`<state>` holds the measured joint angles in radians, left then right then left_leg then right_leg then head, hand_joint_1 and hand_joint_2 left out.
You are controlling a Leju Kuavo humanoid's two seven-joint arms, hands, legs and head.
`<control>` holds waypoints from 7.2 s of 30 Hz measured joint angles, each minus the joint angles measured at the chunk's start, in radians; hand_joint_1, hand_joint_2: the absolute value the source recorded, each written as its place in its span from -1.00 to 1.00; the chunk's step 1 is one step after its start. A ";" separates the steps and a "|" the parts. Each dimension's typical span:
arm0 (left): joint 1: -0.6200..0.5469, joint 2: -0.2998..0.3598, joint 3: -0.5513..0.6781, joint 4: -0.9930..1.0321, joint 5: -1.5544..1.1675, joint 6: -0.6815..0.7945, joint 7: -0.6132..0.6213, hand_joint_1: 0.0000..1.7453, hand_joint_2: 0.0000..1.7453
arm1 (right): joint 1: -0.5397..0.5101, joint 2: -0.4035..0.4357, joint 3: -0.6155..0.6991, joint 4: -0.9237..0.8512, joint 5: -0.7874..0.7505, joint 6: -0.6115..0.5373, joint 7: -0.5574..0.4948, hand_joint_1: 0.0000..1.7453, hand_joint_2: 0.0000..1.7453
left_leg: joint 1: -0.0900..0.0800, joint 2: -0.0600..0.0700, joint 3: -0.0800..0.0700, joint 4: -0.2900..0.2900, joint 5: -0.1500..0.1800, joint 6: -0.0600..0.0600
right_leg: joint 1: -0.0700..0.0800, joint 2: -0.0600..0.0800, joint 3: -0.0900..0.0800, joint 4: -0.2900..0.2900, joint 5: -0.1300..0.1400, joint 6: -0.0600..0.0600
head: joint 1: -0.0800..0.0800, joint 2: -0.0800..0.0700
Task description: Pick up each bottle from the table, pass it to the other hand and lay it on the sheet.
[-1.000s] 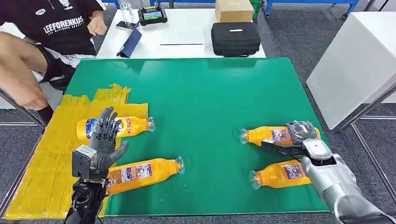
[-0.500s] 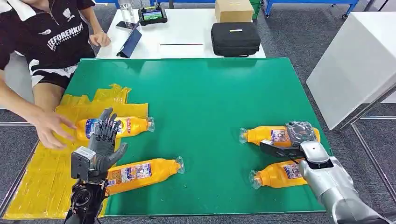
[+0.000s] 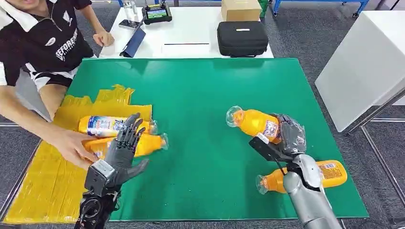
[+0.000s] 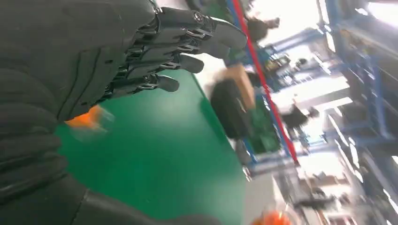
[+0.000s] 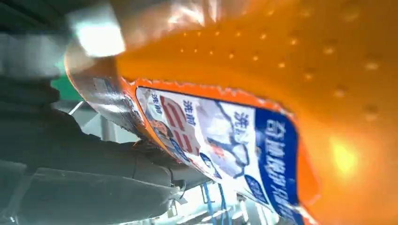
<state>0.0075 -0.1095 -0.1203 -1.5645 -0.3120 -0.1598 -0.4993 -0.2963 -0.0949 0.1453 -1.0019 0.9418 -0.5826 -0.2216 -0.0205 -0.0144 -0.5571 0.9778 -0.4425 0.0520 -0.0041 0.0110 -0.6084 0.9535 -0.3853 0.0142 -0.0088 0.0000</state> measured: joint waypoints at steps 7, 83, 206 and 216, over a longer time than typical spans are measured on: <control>-0.067 0.000 -0.115 0.012 0.020 0.003 0.019 -1.00 1.00 | -0.006 0.089 -0.019 -0.068 -0.046 -0.085 -0.060 1.00 1.00 | 0.000 0.001 0.000 0.000 0.001 0.000 | 0.000 0.000 0.000 0.000 0.001 0.000 | 0.000 0.000; -0.099 -0.004 -0.260 0.008 -0.157 0.257 0.103 -1.00 1.00 | -0.005 0.300 0.415 -0.107 -0.523 0.339 -0.143 1.00 1.00 | 0.001 0.003 -0.001 0.000 0.001 -0.001 | 0.000 0.001 -0.002 0.000 0.000 0.000 | 0.000 0.000; -0.498 0.289 -0.429 0.925 -1.257 0.502 1.199 -1.00 1.00 | 0.267 0.135 0.221 -0.589 -0.515 0.230 -0.168 -1.00 1.00 | 0.002 0.005 0.000 0.000 0.002 -0.004 | 0.001 0.003 -0.002 0.001 0.001 -0.001 | -0.001 0.000; -0.484 0.233 -0.331 0.959 -1.213 0.645 1.038 -1.00 1.00 | 0.305 0.132 0.197 -0.616 -0.226 0.173 -0.082 -1.00 1.00 | 0.002 0.004 0.001 0.000 0.002 -0.004 | 0.001 0.003 -0.001 0.001 0.001 -0.001 | -0.001 0.000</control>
<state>-0.4767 0.1232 -0.4508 -0.6054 -1.5250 0.4850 0.5391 0.0089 0.0370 0.3422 -1.6175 0.7160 -0.4094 -0.3040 -0.0186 -0.0100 -0.5557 0.9776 -0.4402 0.0478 -0.0035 0.0141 -0.6097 0.9546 -0.3844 0.0130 -0.0099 0.0000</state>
